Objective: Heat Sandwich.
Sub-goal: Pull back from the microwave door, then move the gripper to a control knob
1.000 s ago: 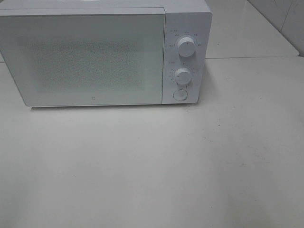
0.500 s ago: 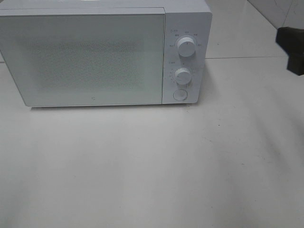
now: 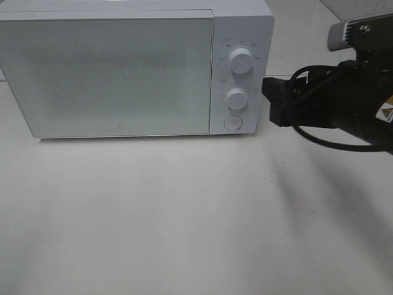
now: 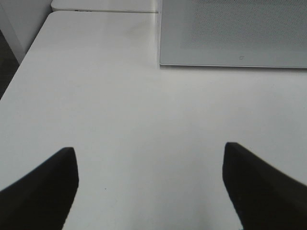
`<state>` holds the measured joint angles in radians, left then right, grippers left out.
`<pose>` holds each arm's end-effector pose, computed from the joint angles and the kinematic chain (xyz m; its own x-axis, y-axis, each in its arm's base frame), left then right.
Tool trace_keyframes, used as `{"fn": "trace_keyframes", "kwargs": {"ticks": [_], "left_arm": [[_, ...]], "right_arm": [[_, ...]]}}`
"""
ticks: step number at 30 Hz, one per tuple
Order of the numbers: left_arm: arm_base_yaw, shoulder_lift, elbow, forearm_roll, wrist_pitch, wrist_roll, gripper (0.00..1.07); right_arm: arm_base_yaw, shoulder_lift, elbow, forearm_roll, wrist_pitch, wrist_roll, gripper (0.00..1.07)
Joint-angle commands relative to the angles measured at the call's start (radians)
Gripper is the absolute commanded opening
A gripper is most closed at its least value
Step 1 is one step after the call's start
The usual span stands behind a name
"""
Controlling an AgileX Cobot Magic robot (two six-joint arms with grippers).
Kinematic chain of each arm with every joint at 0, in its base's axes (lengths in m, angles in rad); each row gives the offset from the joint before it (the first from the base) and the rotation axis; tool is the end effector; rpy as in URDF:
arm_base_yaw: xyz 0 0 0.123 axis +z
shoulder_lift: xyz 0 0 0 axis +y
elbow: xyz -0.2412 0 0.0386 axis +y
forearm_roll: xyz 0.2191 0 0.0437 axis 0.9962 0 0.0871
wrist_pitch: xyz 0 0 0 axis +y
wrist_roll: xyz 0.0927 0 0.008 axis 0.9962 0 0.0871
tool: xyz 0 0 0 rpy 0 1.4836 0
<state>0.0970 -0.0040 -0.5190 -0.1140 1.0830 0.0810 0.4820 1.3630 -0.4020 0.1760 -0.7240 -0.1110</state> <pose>0.0100 -0.0084 0.2659 -0.4509 -0.0165 -0.8924 0.0052 0.9998 -0.0211 0.2182 0.1020 0.1978 -0.1467 -0.0527 -0.9878 -0.3559 0.9345 0.0030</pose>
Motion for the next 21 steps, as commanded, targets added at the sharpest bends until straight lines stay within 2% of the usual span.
{"fn": "trace_keyframes", "kwargs": {"ticks": [1,3,6,8,11,14,21], "left_arm": [[0.002,-0.024,0.003,-0.001,-0.014,-0.006,0.78],[0.002,-0.024,0.003,-0.001,-0.014,-0.006,0.78],[0.002,-0.024,0.003,-0.001,-0.014,-0.006,0.78],[0.002,-0.024,0.003,-0.001,-0.014,-0.006,0.78],[0.002,-0.024,0.003,-0.001,-0.014,-0.006,0.78],[0.002,-0.024,0.003,-0.001,-0.014,-0.006,0.78],[0.002,-0.024,0.003,-0.001,-0.014,-0.006,0.78]], "right_arm": [[0.079,0.073,0.000,0.190,-0.120,-0.152,0.73],[0.106,0.091,0.000,0.232,-0.157,-0.183,0.73],[0.204,0.176,-0.015,0.376,-0.269,-0.290,0.73],[0.221,0.192,-0.022,0.403,-0.282,-0.306,0.73],[0.290,0.271,-0.087,0.545,-0.310,-0.333,0.73],[0.308,0.323,-0.141,0.600,-0.322,-0.336,0.73],[0.312,0.434,-0.223,0.610,-0.346,-0.337,0.73]]}}
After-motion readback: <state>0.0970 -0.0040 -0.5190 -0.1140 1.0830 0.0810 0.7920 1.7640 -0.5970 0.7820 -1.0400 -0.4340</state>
